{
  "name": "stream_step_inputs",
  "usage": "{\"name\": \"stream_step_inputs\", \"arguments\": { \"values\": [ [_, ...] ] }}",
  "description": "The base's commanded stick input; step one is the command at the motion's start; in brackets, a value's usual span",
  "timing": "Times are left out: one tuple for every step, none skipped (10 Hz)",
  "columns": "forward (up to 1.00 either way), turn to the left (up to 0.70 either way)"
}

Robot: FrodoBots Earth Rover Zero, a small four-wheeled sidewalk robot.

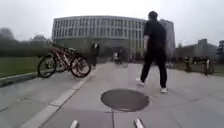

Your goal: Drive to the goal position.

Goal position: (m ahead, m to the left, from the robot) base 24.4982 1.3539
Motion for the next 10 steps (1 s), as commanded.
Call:
{"name": "stream_step_inputs", "arguments": {
  "values": [
    [0.85, -0.27],
    [0.85, -0.13],
    [0.85, -0.04],
    [0.85, -0.04],
    [0.85, -0.04],
    [0.85, -0.04],
    [0.85, -0.04],
    [0.85, -0.04],
    [0.85, -0.04],
    [0.85, -0.04]
  ]
}}
